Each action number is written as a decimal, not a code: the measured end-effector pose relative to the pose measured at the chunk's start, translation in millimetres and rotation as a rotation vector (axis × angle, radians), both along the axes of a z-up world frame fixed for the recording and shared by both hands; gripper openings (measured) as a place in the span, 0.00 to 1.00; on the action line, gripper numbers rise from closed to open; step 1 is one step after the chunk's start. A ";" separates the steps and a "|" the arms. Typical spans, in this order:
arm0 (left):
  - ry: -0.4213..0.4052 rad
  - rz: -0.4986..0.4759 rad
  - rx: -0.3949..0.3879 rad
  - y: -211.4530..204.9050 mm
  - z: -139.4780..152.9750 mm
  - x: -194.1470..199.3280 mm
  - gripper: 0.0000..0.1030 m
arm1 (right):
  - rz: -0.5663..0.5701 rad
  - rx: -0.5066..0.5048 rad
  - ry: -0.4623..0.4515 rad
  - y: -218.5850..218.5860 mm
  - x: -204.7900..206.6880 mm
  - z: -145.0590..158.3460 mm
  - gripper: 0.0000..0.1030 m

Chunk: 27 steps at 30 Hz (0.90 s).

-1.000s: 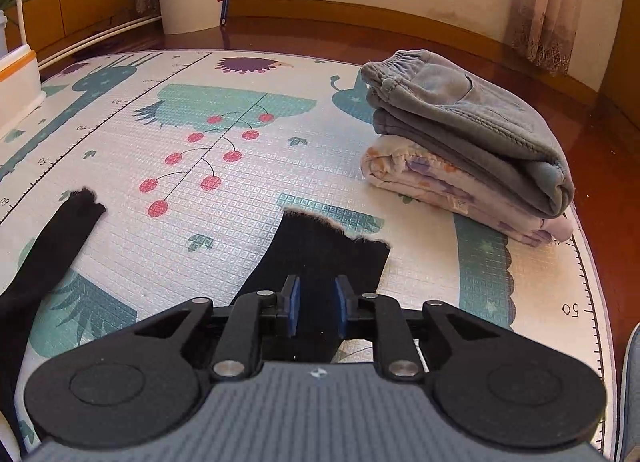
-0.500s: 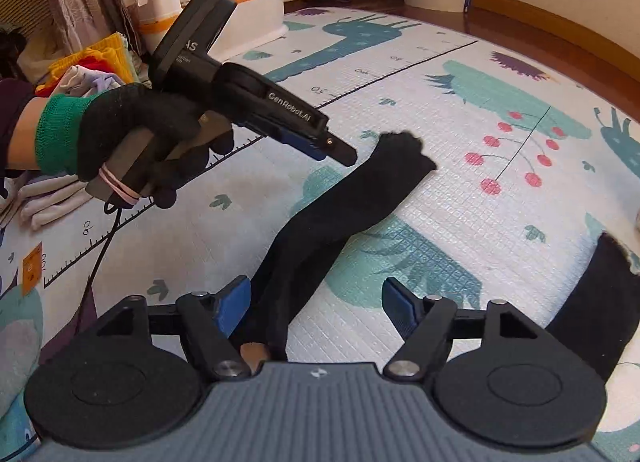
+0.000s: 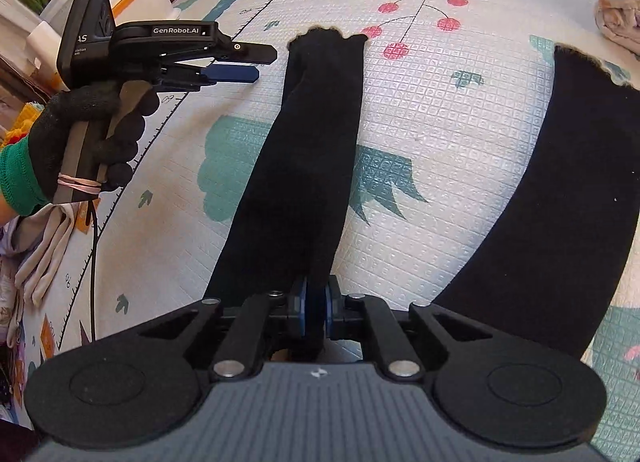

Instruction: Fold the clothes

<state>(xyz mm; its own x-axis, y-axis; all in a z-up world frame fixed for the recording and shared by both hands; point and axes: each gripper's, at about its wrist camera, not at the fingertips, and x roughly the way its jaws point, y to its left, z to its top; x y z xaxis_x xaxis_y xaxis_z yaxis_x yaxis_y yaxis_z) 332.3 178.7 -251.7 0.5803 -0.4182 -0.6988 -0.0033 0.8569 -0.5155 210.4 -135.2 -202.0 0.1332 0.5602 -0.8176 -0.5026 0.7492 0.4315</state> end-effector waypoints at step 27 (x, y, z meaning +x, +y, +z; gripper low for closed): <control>-0.160 -0.341 0.557 -75.3 41.8 -76.1 0.08 | 0.017 -0.027 -0.338 -61.0 -73.7 65.0 0.43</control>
<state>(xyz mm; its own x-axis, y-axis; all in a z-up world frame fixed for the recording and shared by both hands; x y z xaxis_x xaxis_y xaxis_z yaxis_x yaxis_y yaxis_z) 256.2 103.4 -210.0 0.5938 -0.1986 -0.7797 0.3548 0.9344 0.0322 136.8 -196.2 -137.0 0.3899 0.5435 -0.7433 -0.6262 0.7484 0.2187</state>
